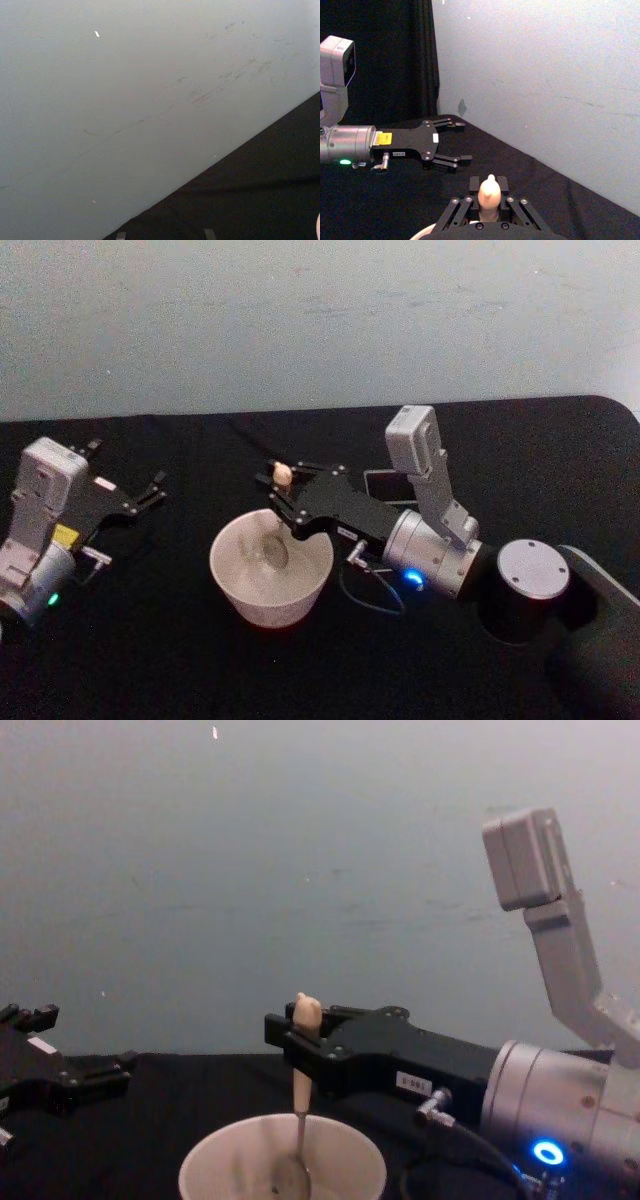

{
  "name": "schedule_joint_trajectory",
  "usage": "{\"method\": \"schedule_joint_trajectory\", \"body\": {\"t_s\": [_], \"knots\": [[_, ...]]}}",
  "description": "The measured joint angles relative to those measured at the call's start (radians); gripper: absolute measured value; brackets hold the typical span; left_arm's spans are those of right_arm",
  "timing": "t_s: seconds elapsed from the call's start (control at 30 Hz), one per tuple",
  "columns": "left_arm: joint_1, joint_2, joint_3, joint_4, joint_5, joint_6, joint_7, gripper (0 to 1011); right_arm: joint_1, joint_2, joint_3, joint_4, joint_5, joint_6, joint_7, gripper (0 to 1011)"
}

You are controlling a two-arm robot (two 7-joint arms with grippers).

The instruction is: Pick up the stirring spoon with one hand, stir inside the cup, then place it back in its original position.

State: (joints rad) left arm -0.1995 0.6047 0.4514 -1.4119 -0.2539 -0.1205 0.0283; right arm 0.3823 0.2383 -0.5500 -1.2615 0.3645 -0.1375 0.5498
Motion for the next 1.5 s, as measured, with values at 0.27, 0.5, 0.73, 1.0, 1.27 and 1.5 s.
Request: {"method": "schedule_joint_trajectory", "body": {"t_s": [0.27, 0.5, 0.73, 1.0, 1.27, 1.5], "knots": [[0.000, 0.000, 0.000, 0.000, 0.000, 0.000, 0.000, 1001, -0.009, 0.007, 0.009, -0.014, 0.002, -0.003, 0.009, 210], [0.000, 0.000, 0.000, 0.000, 0.000, 0.000, 0.000, 1001, -0.021, 0.037, 0.025, -0.060, 0.022, -0.011, 0.033, 210], [0.000, 0.000, 0.000, 0.000, 0.000, 0.000, 0.000, 1001, -0.033, 0.078, 0.055, -0.139, 0.083, -0.016, 0.070, 210], [0.000, 0.000, 0.000, 0.000, 0.000, 0.000, 0.000, 1001, -0.035, 0.113, 0.077, -0.200, 0.133, -0.025, 0.090, 210], [0.000, 0.000, 0.000, 0.000, 0.000, 0.000, 0.000, 1001, -0.034, 0.169, 0.111, -0.241, 0.178, -0.037, 0.103, 210], [0.000, 0.000, 0.000, 0.000, 0.000, 0.000, 0.000, 1001, -0.046, 0.221, 0.155, -0.266, 0.210, -0.053, 0.104, 210]]}}
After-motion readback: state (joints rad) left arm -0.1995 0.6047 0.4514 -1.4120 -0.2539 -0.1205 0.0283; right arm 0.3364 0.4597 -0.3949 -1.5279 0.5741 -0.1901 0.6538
